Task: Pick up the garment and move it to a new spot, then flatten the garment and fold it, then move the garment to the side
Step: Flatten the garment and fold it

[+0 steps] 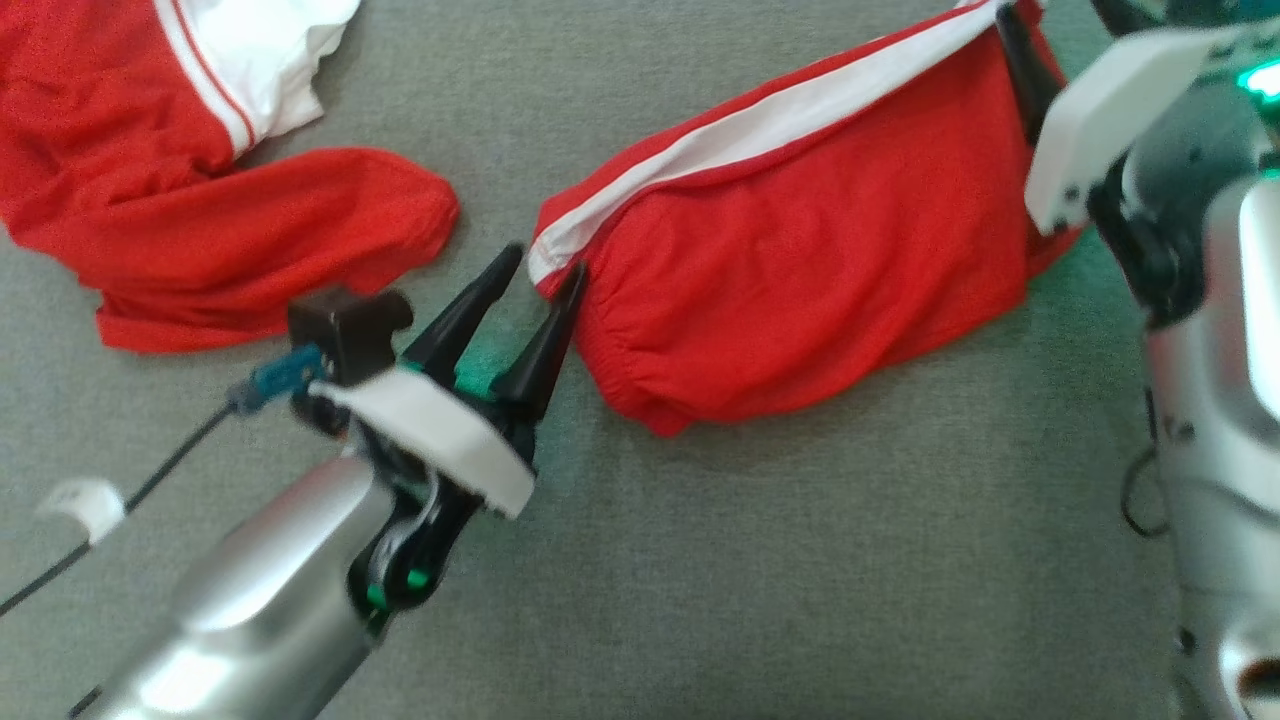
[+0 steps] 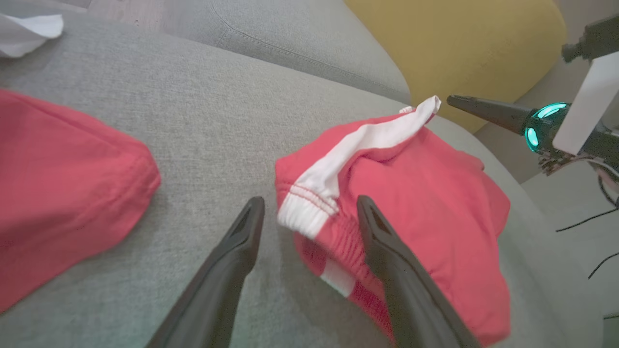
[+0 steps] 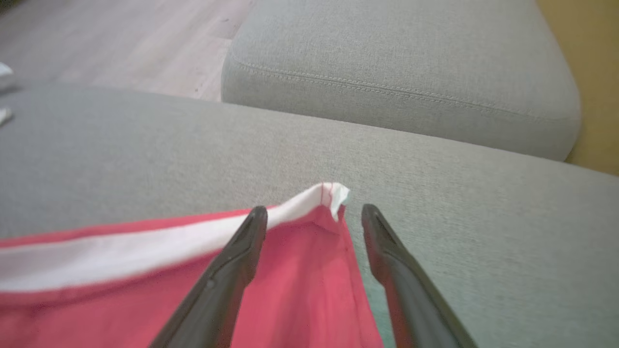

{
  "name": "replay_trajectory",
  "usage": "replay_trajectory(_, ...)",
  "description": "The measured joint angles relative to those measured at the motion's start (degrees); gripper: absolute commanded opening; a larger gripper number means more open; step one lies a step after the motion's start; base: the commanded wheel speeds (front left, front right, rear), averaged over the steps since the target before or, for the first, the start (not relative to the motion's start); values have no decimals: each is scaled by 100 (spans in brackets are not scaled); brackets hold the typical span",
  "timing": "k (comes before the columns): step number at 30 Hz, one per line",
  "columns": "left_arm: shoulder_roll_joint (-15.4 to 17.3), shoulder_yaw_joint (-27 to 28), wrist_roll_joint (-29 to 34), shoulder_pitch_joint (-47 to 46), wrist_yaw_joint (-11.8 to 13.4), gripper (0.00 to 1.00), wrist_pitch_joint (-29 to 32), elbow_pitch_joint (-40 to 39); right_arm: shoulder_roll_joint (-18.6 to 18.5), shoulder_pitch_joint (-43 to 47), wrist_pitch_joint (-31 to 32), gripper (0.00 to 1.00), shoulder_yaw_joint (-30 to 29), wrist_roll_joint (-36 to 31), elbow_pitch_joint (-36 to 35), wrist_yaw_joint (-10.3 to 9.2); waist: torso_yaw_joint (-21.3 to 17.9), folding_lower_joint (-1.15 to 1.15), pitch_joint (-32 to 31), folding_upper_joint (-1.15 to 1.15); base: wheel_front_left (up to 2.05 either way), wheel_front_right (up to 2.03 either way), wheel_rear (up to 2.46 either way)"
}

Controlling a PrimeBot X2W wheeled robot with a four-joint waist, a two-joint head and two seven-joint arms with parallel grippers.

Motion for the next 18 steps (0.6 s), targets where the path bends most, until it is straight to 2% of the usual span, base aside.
replay_trajectory(4, 368, -124, 328, 248, 348, 100, 14, -489, -314, 300, 301, 100, 326, -143, -304, 0, -91, -1, -94, 0, 0, 0, 0)
replay_trajectory(9, 601, -70, 850, 271, 884, 100, -320, -1033, -328, 322, 547, 100, 314, -164, -248, 0, -32, 0, -23, 0, 0, 0, 0)
replay_trajectory(15, 422, 57, 1408, 277, 1290, 100, -950, -1245, -460, 188, 659, 100, 68, -524, 356, 0, 203, 0, 160, 0, 0, 0, 0)
replay_trajectory(18, 241, 121, 1596, 362, 1335, 100, -1069, -1239, -458, -84, 706, 100, -71, -489, 608, 0, 327, 0, 239, 0, 0, 0, 0)
